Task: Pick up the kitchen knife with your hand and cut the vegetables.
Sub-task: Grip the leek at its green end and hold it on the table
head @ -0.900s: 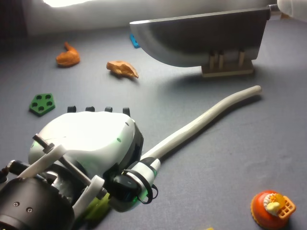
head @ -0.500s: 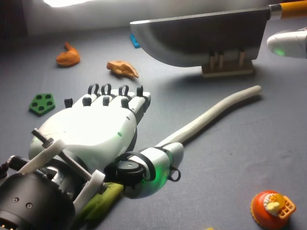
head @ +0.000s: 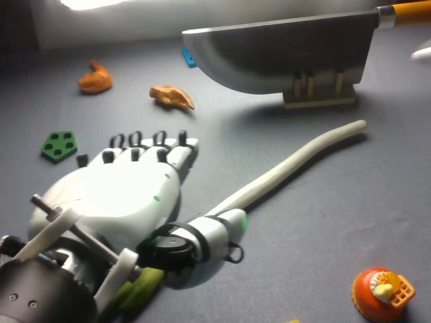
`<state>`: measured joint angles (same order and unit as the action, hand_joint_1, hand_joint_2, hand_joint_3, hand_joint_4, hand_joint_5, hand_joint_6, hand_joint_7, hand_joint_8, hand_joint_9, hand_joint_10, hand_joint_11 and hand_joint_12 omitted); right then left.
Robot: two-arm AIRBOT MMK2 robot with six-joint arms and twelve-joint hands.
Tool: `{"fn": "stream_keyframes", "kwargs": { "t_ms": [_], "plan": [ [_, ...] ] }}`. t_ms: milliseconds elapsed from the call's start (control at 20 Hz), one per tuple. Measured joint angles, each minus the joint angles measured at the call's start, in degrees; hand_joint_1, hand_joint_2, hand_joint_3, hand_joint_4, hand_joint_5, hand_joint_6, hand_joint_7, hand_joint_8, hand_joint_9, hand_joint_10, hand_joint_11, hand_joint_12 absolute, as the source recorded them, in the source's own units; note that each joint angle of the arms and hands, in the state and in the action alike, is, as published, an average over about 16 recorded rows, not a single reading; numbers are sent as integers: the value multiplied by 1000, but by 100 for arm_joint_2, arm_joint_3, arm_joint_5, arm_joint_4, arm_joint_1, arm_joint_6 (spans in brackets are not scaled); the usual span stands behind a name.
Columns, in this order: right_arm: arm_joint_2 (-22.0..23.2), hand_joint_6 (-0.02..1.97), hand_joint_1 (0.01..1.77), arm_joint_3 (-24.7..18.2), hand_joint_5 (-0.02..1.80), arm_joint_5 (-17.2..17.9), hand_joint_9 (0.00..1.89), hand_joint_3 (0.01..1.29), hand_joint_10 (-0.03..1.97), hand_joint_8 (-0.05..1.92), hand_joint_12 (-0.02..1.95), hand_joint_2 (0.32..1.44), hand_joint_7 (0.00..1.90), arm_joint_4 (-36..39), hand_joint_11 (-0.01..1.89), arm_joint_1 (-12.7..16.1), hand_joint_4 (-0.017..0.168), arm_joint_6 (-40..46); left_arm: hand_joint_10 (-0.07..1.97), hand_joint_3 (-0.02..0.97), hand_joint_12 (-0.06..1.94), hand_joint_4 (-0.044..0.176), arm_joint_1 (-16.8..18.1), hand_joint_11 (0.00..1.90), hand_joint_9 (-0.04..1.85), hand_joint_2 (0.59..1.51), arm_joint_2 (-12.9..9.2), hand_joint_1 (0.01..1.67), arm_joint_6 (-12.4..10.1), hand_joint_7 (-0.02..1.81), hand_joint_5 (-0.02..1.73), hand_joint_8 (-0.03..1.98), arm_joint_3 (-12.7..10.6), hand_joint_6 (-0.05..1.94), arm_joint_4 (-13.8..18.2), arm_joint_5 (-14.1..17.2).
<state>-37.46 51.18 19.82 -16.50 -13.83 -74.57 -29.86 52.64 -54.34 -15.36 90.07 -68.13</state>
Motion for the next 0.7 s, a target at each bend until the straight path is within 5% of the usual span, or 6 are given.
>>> {"fn": "stream_keyframes", "kwargs": {
  "t_ms": [350, 700],
  "plan": [
    [-315, 20, 1080, 921, 13, 201, 18, 16, 1, 14, 23, 959, 13, 396, 15, -391, 13, 1488, 8, 11, 130, 3, -290, 21, 27, 1324, 56, 45, -329, 55, 52, -10, 21, -9, 5, -392],
    [-812, 20, 1173, 1968, 14, 656, 21, 16, 1, 14, 23, 971, 12, 1347, 13, -919, 24, 3193, 8, 12, 93, 2, -806, 22, 41, 1324, 367, 58, -927, 65, 50, -6, 0, -9, 113, -809]
  ]
}}
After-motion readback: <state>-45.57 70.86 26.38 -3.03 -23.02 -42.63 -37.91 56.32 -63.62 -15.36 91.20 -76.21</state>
